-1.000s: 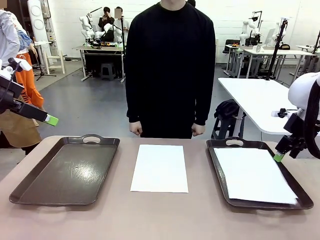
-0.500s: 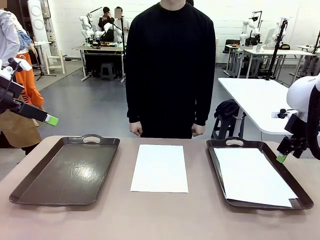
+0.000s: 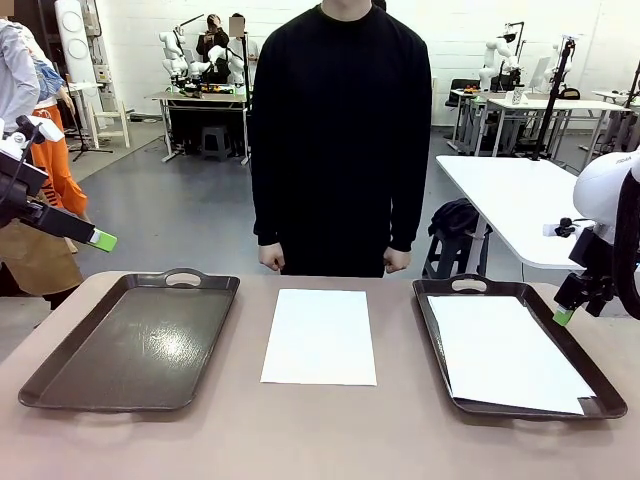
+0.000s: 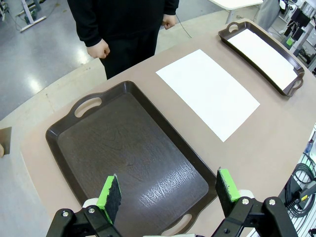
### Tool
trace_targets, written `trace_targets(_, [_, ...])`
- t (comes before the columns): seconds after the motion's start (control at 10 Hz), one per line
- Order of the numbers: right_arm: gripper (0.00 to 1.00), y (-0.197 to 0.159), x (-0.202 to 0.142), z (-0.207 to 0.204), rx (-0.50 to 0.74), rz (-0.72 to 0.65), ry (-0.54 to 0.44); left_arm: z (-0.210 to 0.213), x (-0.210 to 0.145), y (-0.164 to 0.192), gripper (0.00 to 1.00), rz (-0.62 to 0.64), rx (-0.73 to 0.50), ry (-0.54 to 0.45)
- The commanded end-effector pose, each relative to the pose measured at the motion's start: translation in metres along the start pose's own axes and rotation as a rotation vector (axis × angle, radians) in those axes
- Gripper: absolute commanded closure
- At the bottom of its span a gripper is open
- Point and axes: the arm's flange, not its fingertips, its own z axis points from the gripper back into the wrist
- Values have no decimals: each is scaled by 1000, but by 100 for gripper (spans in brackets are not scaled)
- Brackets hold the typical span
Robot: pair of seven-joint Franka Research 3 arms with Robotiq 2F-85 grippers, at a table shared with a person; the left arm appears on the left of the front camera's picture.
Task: Sort the A4 documents.
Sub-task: Place the A4 Paper in the designated Handle tray, then receive the A4 Paper.
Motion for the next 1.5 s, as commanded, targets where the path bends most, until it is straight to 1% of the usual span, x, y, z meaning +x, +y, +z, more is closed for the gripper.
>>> trace_targets(0.0, [0,-1,-1,-1,0,3,4,-1,-1,2,0,1,-11,-9])
trace_targets(1.2, [0,0,0,0,0,0,0,-1,-1,2,0,1,-11,-9])
trace_targets(1.3, [0,-4,-18,21,-92,25,-82,-1,-1,2,0,1,-11,-9])
trace_targets(1.4, [0,3,-28,48,-137,64,-178,-1,-1,2,0,1,-11,-9])
